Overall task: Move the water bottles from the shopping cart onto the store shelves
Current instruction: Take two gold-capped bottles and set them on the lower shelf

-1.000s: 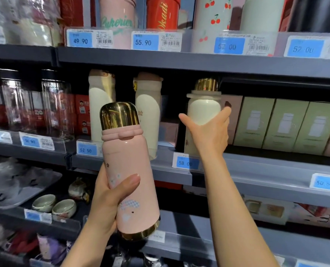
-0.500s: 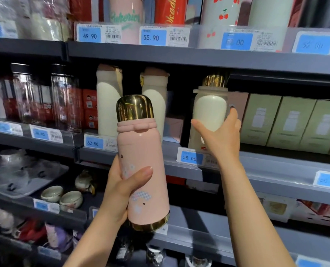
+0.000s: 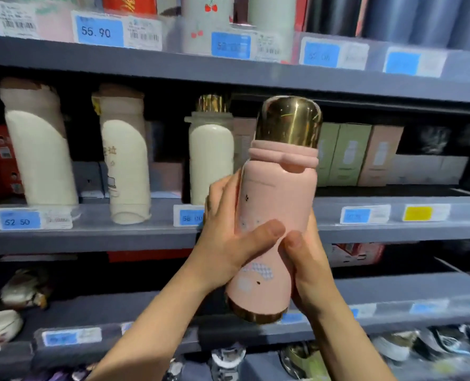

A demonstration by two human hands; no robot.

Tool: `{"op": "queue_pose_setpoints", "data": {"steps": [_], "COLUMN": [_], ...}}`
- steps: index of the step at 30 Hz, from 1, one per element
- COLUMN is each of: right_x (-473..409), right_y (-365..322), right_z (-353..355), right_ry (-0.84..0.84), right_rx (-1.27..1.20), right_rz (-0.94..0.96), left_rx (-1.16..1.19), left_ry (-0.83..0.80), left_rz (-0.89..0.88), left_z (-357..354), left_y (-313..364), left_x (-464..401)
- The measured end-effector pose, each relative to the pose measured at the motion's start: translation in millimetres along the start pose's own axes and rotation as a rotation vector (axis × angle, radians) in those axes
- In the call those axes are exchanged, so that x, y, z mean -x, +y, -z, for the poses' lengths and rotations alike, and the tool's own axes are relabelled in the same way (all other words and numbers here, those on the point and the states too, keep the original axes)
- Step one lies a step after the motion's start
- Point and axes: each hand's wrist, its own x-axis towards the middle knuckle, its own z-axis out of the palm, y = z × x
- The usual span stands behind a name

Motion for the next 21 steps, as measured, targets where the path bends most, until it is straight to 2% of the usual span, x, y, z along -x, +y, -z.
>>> {"op": "queue_pose_setpoints", "data": {"steps": [2,4,6,8,9,12,15,18,21], "right_x": [2,1,-5,-18,-26,-53,-79,-100,-111], "right_y": [-6,-16,-31,-46,-54,-69,-71,-63,-52], "right_z": [17,33,48,61,67,80,86,89,91], "right_ry": [0.076,0.113,0.105,0.074,0.044,-0.037,-0.045,-0.029,-0.013], "right_rx": [0.025,0.165,0.377,0.601,0.703,1.051,1.322,1.351,1.179], "right_rz": [0.025,0.070,0.125,0.174,0.209,0.296,0.379,0.506,0.455], "left_rx": [-0.244,-0.348,-0.440,-0.725,-0.869,-1.097,-1.225,-1.254,-1.264], "left_ry": [-0.030,0.011,0.169,0.373,0.415,0.349,0.281,0.271,0.281], "left_rz": [-0.079,-0.170,-0.241,-0.276,-0.250,-0.099,-0.049,-0.025,-0.041], "left_z": [-12,-16,-7,12,22,41,44,43,44], "left_y": [0,-6,-26,-54,-66,-87,-92,-90,-91], "left_x": [-6,-7,-5,-6,-6,-6,-5,-5,-4]}}
